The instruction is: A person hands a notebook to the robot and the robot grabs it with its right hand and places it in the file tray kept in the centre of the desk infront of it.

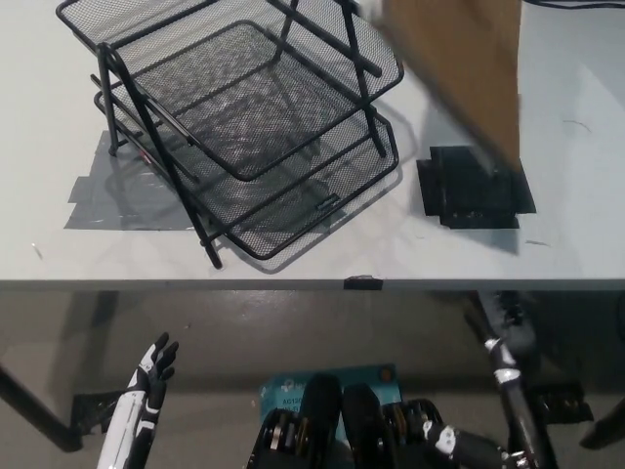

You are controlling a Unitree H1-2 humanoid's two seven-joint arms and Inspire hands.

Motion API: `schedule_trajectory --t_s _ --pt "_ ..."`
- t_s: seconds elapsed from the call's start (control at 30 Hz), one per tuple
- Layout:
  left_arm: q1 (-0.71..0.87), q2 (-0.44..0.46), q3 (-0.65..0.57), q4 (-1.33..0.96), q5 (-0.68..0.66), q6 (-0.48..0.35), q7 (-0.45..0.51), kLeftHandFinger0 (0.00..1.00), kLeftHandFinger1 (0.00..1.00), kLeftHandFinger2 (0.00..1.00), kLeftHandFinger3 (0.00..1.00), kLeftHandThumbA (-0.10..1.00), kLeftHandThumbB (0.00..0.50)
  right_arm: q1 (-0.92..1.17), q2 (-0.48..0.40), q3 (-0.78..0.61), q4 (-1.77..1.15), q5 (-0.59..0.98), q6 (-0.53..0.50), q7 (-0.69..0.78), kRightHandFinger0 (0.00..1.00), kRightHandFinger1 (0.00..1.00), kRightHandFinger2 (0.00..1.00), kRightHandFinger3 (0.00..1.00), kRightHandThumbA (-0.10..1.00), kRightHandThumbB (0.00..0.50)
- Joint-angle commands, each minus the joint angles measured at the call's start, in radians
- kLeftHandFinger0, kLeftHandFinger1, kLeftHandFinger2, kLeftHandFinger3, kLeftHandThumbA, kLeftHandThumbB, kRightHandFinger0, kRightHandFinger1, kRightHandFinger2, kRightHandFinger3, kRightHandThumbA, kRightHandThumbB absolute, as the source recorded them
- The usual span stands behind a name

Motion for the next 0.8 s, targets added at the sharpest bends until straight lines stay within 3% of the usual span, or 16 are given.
schedule_trajectory --t_s 0.0,0.1,0.27,0.47,0.77 --pt "0.013 0.002 0.009 -0.017 0.019 -0.059 0.035 1.0 1.0 1.0 1.0 1.0 0.356 -0.029 0.027 -0.047 -0.1 -0.067 -0.074 -0.071 1.0 1.0 1.0 1.0 1.0 0.214" --pt "0.015 0.003 0.009 -0.02 0.032 -0.059 0.038 1.0 1.0 1.0 1.0 1.0 0.366 -0.085 0.038 -0.081 -0.112 -0.063 -0.018 -0.064 1.0 1.0 1.0 1.0 1.0 0.252" --pt "0.004 0.004 0.013 -0.02 0.014 -0.053 0.029 1.0 1.0 1.0 1.0 1.0 0.385 -0.174 0.055 -0.117 -0.12 -0.107 0.025 -0.064 1.0 1.0 1.0 1.0 1.0 0.263" --pt "-0.009 0.005 0.013 -0.021 0.022 -0.051 0.029 1.0 1.0 1.0 1.0 1.0 0.359 -0.27 0.081 -0.127 -0.112 -0.258 0.037 -0.114 1.0 1.0 1.0 1.0 1.0 0.321" --pt "-0.022 0.008 0.01 -0.022 0.026 -0.052 0.025 1.0 1.0 1.0 1.0 1.0 0.335 -0.408 0.086 -0.11 0.027 -0.465 0.05 -0.237 1.0 1.0 1.0 1.0 0.96 0.354"
